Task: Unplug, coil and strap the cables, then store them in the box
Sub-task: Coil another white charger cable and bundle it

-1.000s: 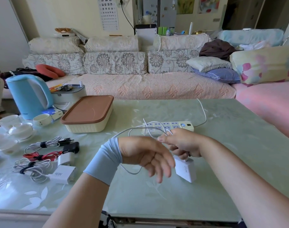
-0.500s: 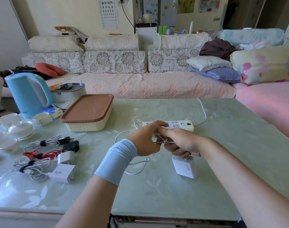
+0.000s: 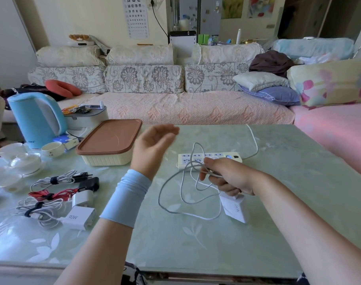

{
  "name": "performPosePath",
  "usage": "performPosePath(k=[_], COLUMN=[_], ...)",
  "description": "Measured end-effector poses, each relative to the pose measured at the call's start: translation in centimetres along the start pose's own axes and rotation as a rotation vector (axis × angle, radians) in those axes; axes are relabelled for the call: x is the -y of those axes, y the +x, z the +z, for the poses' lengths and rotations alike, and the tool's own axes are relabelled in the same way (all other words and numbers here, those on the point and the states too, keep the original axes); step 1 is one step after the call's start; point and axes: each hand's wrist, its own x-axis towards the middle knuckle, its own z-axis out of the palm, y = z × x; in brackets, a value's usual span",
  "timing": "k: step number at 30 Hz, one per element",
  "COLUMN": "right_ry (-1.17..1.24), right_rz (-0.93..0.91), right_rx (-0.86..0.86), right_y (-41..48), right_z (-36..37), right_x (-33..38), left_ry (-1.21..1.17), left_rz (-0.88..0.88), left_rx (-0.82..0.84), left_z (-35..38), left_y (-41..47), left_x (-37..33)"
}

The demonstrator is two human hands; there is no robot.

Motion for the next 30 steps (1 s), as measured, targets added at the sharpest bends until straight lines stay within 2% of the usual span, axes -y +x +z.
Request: performPosePath(k=[2,4,8,12,13,15,18,22,26,30], right_ry=[0.003,0.044,0.082,0.211,0.233,0.234,0.202,0.240,0.321,0.217], right_rz=[-0.048,-0.090,-0.149,-0.202,-0.207,-0.222,-0.247,-0.218,-0.178,-0.221], right_rx=[0.062,0.098,0.111,0.036,0.014,-0.003,-0.008,-0.033,-0.003,-0.066], right_y=[-0.2,-0.4,-0.8,-1.1,-1.2,-1.2,-0.9,-1.0,-1.0,-0.6], right_z=[0.2,0.3,-0.3,-1.5,-1.7,-2.0,-2.2,-2.8,-2.4,-1.0], right_x=[0.4,0.5,0.0,-0.2,-0.3,-0.4,-0.5,-0.6,-0.3,0.1], left_ry=[0.298,0.515,0.619,0.890,0.869,0.673,0.413,-0.149,-0.360,-0.452], left_rz=[0.008,-0.010,-0.154,-0.300,-0.347,-0.409,-0.362,-0.518,-0.630,-0.637], left_rx=[0.357,0.592,0.648,0.713,0.698,0.613,0.474,0.365,0.293,0.191], left_z=[0.3,1.1,1.5,0.6,0.3,-0.2,-0.8,-1.0,-1.2,-0.2], left_y=[-0.5,-0.9,-0.7,-0.6,-0.6,-0.6,-0.4,-0.4,0.0,0.2], left_x=[1.1,2.0,1.7,2.3,2.3,2.3,2.2,2.2,1.6,2.0])
